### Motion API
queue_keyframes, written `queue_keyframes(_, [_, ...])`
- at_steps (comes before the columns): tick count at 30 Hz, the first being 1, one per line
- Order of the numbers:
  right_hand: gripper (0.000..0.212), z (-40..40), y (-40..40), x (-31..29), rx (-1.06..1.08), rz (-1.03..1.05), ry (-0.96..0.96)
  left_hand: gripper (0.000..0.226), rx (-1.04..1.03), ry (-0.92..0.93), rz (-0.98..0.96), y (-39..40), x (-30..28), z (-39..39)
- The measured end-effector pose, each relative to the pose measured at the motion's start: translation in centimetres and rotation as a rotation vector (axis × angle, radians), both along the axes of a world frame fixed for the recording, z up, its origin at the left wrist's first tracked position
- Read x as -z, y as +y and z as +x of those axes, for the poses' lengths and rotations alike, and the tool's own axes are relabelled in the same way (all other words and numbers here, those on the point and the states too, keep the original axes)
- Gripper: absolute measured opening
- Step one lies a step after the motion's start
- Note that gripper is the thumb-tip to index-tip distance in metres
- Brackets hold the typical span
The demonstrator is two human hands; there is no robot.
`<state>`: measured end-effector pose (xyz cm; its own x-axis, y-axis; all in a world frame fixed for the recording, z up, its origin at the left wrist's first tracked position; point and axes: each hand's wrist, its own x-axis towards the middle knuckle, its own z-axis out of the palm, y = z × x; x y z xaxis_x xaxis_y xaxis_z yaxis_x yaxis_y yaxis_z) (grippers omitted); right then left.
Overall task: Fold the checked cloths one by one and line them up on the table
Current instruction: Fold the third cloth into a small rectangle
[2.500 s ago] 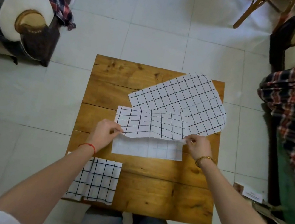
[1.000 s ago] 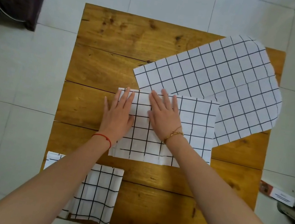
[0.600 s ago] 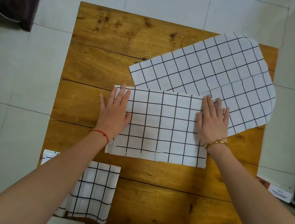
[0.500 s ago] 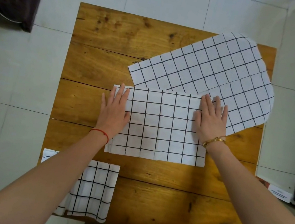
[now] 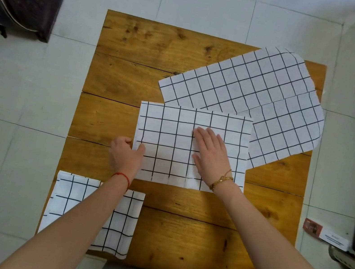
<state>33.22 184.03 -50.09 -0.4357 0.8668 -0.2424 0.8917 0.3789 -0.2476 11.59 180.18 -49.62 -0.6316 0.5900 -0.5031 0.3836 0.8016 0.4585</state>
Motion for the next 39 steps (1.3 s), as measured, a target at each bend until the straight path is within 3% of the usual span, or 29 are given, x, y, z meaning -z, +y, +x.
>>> queue_keyframes(5, [0.066,-0.3,-0.3,0.9,0.006,-0.069,-0.081,0.031,0.010,0.007,-0.011,0.0,0.4,-0.3])
queue_keyframes(11, [0.065,-0.2,-0.3,1.2,0.012,-0.078,-0.075,0.023,-0.006,-0.124,0.017,0.4,-0.3,-0.2])
queue_keyframes(18, [0.068,-1.5,-0.6,1.2,-0.001,-0.057,-0.078,0.062,-0.061,-0.416,0.162,0.3,-2.9,-1.3])
queue_keyframes(23, [0.069,-4.0,-1.1,1.3,-0.021,-0.087,-0.073,0.062,0.166,-0.510,0.255,-0.7,-6.0,-2.1])
queue_keyframes(28, [0.071,-6.7,-1.4,1.4,-0.061,-0.084,-0.050,0.052,0.442,-0.409,0.293,-1.0,-7.9,-1.4])
queue_keyframes(31, [0.073,-7.8,-1.3,1.5,-0.068,-0.076,-0.059,0.060,0.556,-0.368,0.281,-0.6,-8.0,-0.5])
queue_keyframes(36, [0.063,-6.3,-0.9,1.7,-0.009,-0.037,-0.113,0.063,0.642,-0.394,0.316,0.1,-6.9,2.7])
queue_keyframes(39, [0.051,-3.4,-0.8,0.5,0.134,0.054,-0.010,0.064,0.630,-0.427,0.305,0.5,-6.0,4.8])
